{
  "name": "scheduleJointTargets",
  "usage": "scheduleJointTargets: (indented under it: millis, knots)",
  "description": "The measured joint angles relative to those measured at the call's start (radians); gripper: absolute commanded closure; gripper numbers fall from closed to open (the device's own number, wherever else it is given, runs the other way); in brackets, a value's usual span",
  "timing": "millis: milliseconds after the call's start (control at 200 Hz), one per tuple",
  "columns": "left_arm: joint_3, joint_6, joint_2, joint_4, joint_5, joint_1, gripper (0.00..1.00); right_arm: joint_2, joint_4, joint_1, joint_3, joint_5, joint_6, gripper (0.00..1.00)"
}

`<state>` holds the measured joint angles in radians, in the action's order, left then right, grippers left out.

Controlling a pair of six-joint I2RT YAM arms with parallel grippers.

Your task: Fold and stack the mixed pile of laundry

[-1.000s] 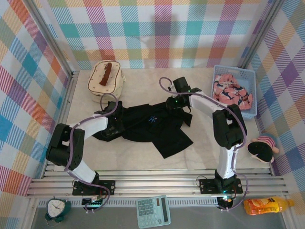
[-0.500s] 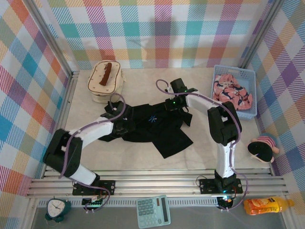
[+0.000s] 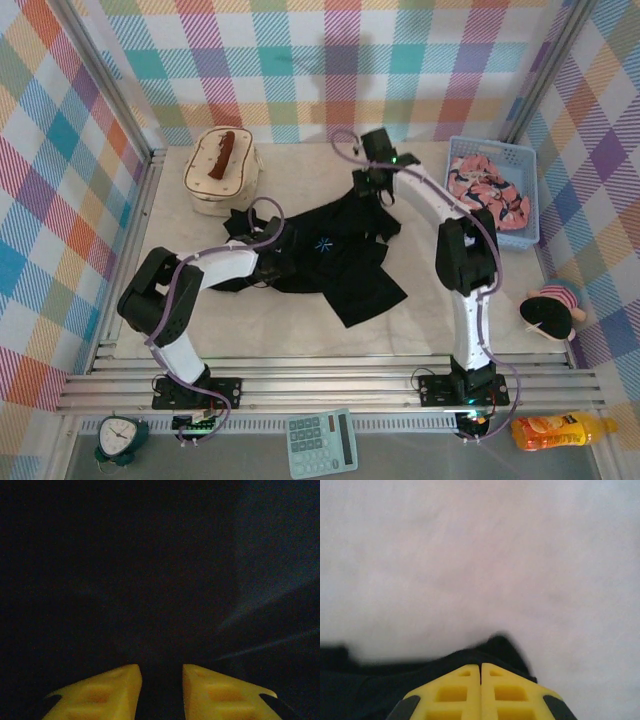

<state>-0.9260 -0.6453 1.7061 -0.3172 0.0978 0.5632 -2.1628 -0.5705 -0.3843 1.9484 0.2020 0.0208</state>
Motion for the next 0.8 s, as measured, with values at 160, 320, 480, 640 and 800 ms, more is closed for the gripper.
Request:
scheduleJointTargets:
  millis: [160, 320, 480, 640, 800]
  knots:
    - [0.047, 0.006, -0.059, -0.057, -0.013, 0.052, 0.68, -0.233, -0.070, 0.116, 0.460, 0.042, 0.002, 0.66]
    - [0.054, -0.010, -0.102, -0.157, -0.077, 0.091, 0.55, -0.274, -0.117, 0.173, 0.510, 0.027, -0.007, 0.46]
    - [-0.026, -0.018, -0.151, -0.273, -0.103, 0.095, 0.29, -0.083, -0.069, 0.106, 0.103, 0.001, 0.000, 0.47]
    - [-0.205, 0.042, -0.192, -0.306, -0.064, 0.050, 0.28, 0.176, -0.040, -0.014, -0.300, -0.033, 0.066, 0.49]
    - [-0.278, 0.085, -0.164, -0.244, -0.029, -0.073, 0.29, 0.386, 0.002, -0.103, -0.572, -0.107, 0.194, 0.50]
